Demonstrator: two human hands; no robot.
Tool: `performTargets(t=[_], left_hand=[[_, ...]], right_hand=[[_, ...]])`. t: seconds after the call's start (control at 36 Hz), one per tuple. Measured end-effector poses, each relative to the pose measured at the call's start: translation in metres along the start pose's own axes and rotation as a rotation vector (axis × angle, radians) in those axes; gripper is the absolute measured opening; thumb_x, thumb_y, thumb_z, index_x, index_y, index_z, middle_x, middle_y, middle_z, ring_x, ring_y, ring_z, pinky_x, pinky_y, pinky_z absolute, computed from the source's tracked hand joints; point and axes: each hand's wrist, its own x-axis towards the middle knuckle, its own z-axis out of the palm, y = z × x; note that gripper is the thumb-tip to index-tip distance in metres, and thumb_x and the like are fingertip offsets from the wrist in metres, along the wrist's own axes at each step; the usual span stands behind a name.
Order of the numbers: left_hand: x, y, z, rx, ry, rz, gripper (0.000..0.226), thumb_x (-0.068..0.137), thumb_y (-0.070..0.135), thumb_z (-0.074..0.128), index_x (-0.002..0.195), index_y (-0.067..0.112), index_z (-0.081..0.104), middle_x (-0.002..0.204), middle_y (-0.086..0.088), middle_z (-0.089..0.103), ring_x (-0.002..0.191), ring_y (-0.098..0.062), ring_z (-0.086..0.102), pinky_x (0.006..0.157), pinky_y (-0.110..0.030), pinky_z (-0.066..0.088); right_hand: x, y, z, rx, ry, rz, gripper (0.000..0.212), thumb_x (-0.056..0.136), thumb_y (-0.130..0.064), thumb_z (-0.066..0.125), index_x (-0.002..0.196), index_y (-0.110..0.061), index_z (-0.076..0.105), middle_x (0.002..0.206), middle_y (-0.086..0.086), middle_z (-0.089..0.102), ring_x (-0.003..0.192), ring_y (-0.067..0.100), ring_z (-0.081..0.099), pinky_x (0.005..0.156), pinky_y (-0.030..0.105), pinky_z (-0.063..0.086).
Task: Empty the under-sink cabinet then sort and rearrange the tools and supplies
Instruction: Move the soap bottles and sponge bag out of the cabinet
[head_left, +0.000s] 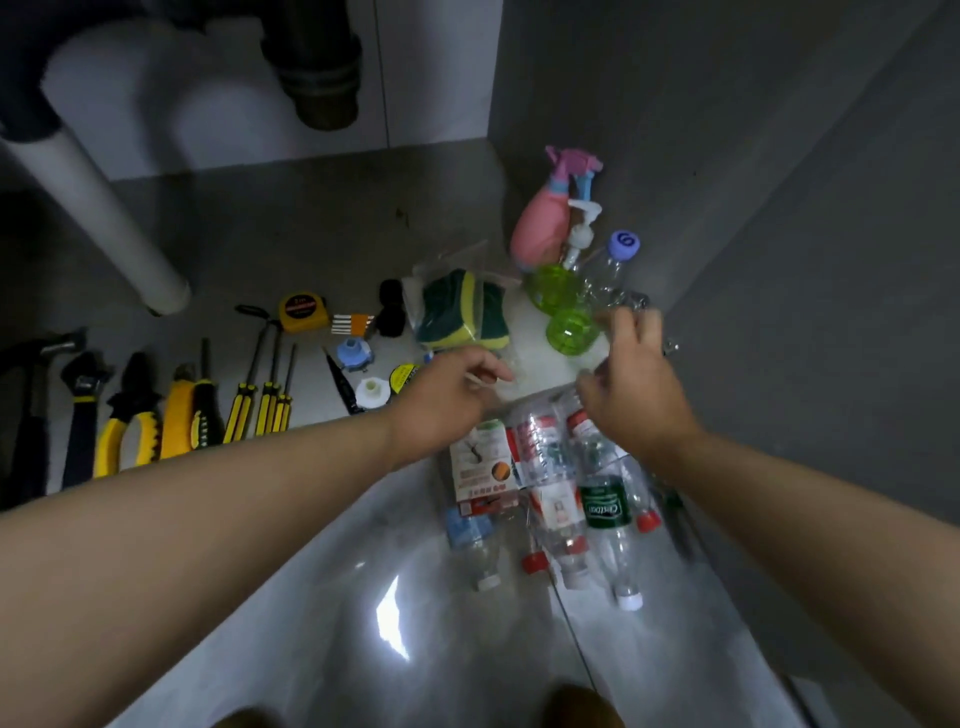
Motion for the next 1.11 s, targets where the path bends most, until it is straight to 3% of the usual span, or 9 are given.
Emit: performTargets(t=[0.11, 0.28, 0.44, 0.61, 0.69, 0.75, 0.83, 0.92, 1.11], left_hand=[[0.019, 0.017, -0.001, -0.078, 0.135, 0.013, 0.023, 0.095, -0.005, 0.056, 0.112, 0.004, 0.069, 0.113, -0.017, 0.066, 0.094, -0.017, 0.061, 0.084, -0.022, 0.05], [0.015, 0.025, 0.012, -0.25, 0.156, -0.049, 0.028, 0.092, 0.002, 0.066, 0.117, 0.014, 0.065, 0.119, -0.016, 0.062, 0.102, -0.026, 0.066, 0.095, -0.046, 0.057], [0.037, 0.024, 0.009, -0.335, 0.093, 0.025, 0.072, 0.084, 0.008, 0.079, 0.145, 0.025, 0.045, 0.131, -0.005, 0.052, 0.118, -0.02, 0.06, 0.097, -0.034, 0.055], [0.039, 0.019, 0.017, -0.117, 0.198, 0.168, 0.11, 0.069, 0.033, 0.092, 0.155, 0.041, 0.024, 0.139, 0.018, 0.034, 0.126, 0.001, 0.037, 0.096, -0.01, 0.03], [0.041, 0.023, 0.018, -0.068, 0.251, 0.189, 0.108, 0.067, 0.04, 0.092, 0.152, 0.041, 0.027, 0.145, 0.014, 0.042, 0.127, -0.002, 0.045, 0.104, -0.022, 0.041], [0.041, 0.023, 0.015, -0.108, 0.296, 0.179, 0.087, 0.069, 0.038, 0.091, 0.139, 0.039, 0.04, 0.129, 0.013, 0.058, 0.114, -0.006, 0.059, 0.101, -0.035, 0.051], [0.043, 0.015, 0.01, -0.178, 0.306, 0.092, 0.067, 0.067, 0.043, 0.089, 0.122, 0.038, 0.05, 0.107, 0.009, 0.067, 0.097, -0.011, 0.068, 0.088, -0.042, 0.057], [0.044, 0.004, 0.002, -0.273, 0.346, -0.019, 0.064, 0.066, 0.052, 0.087, 0.117, 0.039, 0.051, 0.099, 0.009, 0.066, 0.088, -0.008, 0.067, 0.07, -0.028, 0.053], [0.046, -0.007, -0.011, -0.443, 0.346, -0.098, 0.052, 0.066, 0.059, 0.085, 0.104, 0.049, 0.05, 0.097, 0.014, 0.067, 0.078, 0.003, 0.066, 0.063, -0.022, 0.044]], right_hand=[[0.053, -0.01, -0.021, -0.09, 0.191, 0.063, 0.062, 0.084, -0.022, 0.066, 0.138, -0.02, 0.035, 0.144, 0.013, 0.032, 0.074, 0.04, 0.059, 0.064, 0.036, 0.042], [0.084, -0.008, -0.022, -0.21, 0.033, 0.134, 0.044, 0.095, -0.023, 0.055, 0.138, -0.022, 0.044, 0.134, 0.018, 0.049, 0.109, 0.048, 0.059, 0.088, 0.046, 0.05], [0.09, -0.024, -0.044, -0.213, 0.202, -0.087, 0.024, 0.093, -0.021, 0.059, 0.114, -0.012, 0.052, 0.116, 0.014, 0.055, 0.094, 0.042, 0.061, 0.073, 0.042, 0.049], [0.081, -0.049, -0.066, 0.05, 0.251, -0.188, 0.022, 0.087, -0.032, 0.068, 0.101, -0.017, 0.058, 0.098, 0.001, 0.063, 0.084, 0.02, 0.059, 0.074, 0.033, 0.047], [0.086, -0.062, -0.069, 0.195, 0.173, -0.15, 0.015, 0.083, -0.033, 0.069, 0.09, -0.02, 0.065, 0.076, -0.009, 0.064, 0.065, 0.005, 0.055, 0.063, 0.02, 0.041], [0.09, -0.067, -0.064, 0.21, 0.128, -0.144, 0.019, 0.082, -0.039, 0.068, 0.085, -0.02, 0.067, 0.069, -0.009, 0.064, 0.06, 0.002, 0.055, 0.061, 0.018, 0.04], [0.099, -0.061, -0.049, 0.329, 0.008, -0.037, 0.035, 0.087, -0.055, 0.06, 0.087, -0.021, 0.068, 0.076, -0.004, 0.068, 0.072, 0.016, 0.063, 0.074, 0.037, 0.053], [0.115, -0.046, -0.027, 0.36, -0.026, 0.093, 0.038, 0.093, -0.055, 0.054, 0.106, -0.021, 0.064, 0.103, 0.007, 0.068, 0.094, 0.029, 0.067, 0.091, 0.049, 0.054], [0.156, -0.027, -0.008, -0.017, 0.096, 0.142, 0.058, 0.088, -0.017, 0.058, 0.142, -0.015, 0.039, 0.144, 0.017, 0.034, 0.111, 0.044, 0.057, 0.093, 0.042, 0.046]])
